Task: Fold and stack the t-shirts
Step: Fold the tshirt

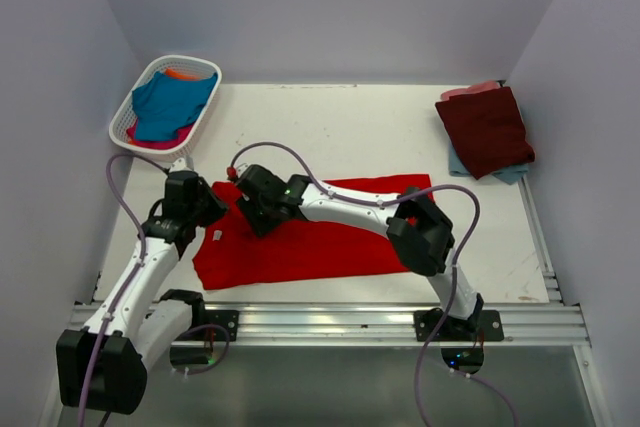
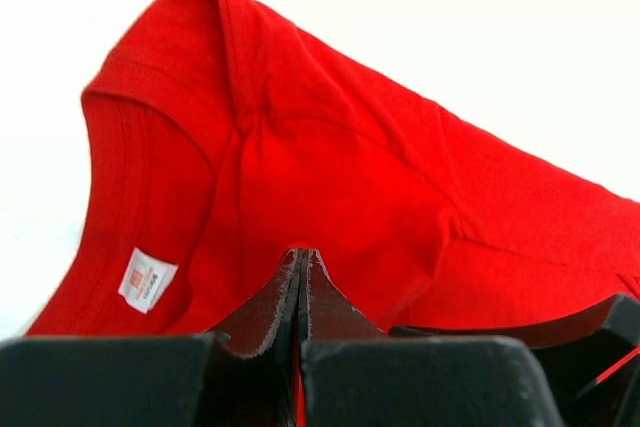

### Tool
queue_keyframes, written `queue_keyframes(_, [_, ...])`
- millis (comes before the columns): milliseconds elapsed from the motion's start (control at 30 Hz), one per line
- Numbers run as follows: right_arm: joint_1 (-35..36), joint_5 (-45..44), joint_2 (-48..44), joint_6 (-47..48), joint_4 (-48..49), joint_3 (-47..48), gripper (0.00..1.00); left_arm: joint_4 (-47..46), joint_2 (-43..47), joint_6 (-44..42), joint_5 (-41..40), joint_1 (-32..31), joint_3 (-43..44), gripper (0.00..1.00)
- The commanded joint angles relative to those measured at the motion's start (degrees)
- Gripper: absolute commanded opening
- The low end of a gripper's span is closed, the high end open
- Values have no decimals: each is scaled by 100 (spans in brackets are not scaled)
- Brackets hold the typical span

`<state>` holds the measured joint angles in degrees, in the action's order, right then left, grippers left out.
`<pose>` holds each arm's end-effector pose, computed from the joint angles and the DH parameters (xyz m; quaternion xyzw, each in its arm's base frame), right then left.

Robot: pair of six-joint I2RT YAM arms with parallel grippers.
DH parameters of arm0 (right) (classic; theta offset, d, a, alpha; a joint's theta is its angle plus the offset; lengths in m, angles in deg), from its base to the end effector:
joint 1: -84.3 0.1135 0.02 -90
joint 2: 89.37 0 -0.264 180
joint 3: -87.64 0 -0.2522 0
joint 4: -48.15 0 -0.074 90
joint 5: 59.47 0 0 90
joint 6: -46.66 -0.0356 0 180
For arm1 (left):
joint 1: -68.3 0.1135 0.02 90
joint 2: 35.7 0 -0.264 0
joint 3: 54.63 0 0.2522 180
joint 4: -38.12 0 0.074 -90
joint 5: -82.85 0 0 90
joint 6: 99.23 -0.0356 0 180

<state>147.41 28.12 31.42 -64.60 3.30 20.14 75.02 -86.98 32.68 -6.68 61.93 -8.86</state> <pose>0.2141 0.4189 0.2163 -0.3325 0.8883 0.1975 0.2476 0.1856 -0.0210 0.2213 -0.2777 0.8718 -0.1684 0.3666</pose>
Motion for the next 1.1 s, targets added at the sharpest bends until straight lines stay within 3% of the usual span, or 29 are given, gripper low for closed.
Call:
queue_keyframes(0, [35, 4, 207, 104, -55, 330, 38, -581, -127, -148, -293, 48, 130, 0])
queue_keyframes(567, [140, 118, 717, -133, -11, 594, 36, -960, -637, -52, -390, 48, 218, 0])
queue_keyframes(1067, [210, -31, 1095, -300, -37, 743, 27, -1092, -742, 1, -328, 75, 200, 0])
